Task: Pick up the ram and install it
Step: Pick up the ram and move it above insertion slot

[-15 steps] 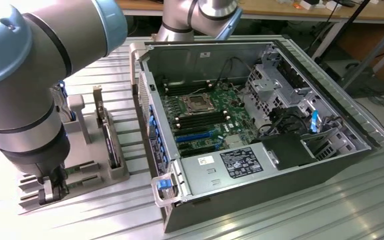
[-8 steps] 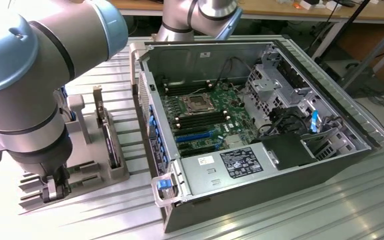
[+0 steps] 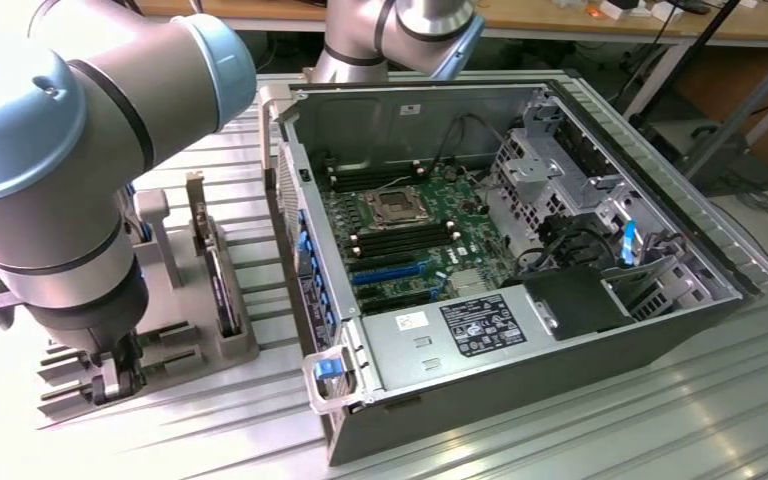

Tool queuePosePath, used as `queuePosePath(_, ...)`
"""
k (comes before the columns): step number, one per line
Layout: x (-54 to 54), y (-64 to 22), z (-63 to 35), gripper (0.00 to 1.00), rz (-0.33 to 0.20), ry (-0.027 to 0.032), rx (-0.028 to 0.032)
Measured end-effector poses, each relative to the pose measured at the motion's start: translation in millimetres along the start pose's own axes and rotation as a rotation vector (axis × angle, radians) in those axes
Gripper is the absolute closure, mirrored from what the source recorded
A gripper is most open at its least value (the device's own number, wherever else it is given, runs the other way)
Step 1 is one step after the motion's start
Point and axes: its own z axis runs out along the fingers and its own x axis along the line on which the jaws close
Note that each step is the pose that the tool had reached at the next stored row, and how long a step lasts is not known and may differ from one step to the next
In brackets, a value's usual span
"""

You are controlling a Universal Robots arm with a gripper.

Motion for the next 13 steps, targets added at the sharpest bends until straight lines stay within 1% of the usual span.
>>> queuePosePath(3,0.2,0.0,1.2,0.64,-0.001,0.0001,0.0001)
queuePosePath(6,4.7,0.4,3.0,0.65,-0.003,0.0002,0.0002)
queuePosePath(7,5.6,0.5,3.2,0.73,-0.003,0.0002,0.0001)
queuePosePath(9,5.8,0.6,3.9,0.73,-0.003,0.0003,0.0005)
queuePosePath(10,5.8,0.5,3.9,0.74,-0.003,0.0003,0.0005)
queuePosePath(12,5.8,0.6,4.0,0.86,-0.003,0.0003,0.0006)
queuePosePath(13,5.8,0.5,4.0,0.86,-0.003,0.0002,0.0006)
